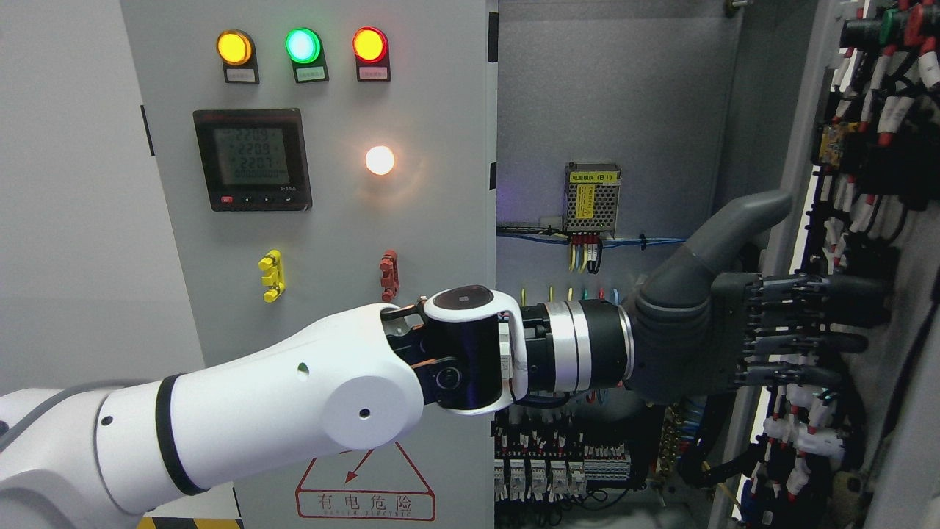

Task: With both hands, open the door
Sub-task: 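Push the left hand into the gap against the door's inner edge, then sweep the left forearm outward, swinging the door farther open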

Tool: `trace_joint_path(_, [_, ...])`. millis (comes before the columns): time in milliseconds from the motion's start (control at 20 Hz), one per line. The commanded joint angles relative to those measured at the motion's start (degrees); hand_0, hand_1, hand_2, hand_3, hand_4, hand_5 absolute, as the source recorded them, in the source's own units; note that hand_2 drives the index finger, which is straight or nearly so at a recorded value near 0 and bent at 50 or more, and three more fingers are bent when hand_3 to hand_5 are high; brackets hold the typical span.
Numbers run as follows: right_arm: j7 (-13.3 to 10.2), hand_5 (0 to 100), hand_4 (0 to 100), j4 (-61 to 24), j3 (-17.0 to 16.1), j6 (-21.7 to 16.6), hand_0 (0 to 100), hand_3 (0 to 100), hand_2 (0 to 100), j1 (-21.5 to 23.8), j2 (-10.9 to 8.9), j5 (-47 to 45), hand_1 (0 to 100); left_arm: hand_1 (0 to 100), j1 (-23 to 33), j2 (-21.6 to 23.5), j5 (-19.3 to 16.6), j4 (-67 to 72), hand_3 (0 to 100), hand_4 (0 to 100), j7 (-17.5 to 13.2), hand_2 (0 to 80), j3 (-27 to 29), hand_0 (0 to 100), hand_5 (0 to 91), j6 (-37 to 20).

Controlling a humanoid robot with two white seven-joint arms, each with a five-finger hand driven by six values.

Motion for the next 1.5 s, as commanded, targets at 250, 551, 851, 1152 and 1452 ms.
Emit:
trace_joint_path(250, [0.0,0,0,0.0,0.0,0.0,23,0,0,0.0,0.0,0.0,0,0,0.1,-6.6,-3.6,-1.7,0,3,1.7,0.0,1.6,0,0.0,0.0])
trace_joint_path(551, [0.0,0,0,0.0,0.0,0.0,23,0,0,0.0,0.0,0.0,0,0,0.2,-10.2,-3.9,-1.4,0,3,7.8,0.0,1.6,0,0.0,-0.2])
trace_joint_path(851, [0.0,0,0,0.0,0.0,0.0,23,0,0,0.0,0.0,0.0,0,0,-0.2,-12.9,-4.4,-0.8,0,3,8.9,0.0,1.6,0,0.0,-0.5])
trace_joint_path(1152, [0.0,0,0,0.0,-0.1,0.0,23,0,0,0.0,0.0,0.0,0,0,0.2,-14.0,-5.7,-0.6,0,3,11.6,0.0,1.6,0,0.0,-0.7])
trace_joint_path(1452, [0.0,0,0,0.0,0.0,0.0,23,0,0,0.0,0.0,0.0,0,0,0.4,-14.6,-5.6,0.0,0,3,11.6,0.0,1.4,0,0.0,-0.7])
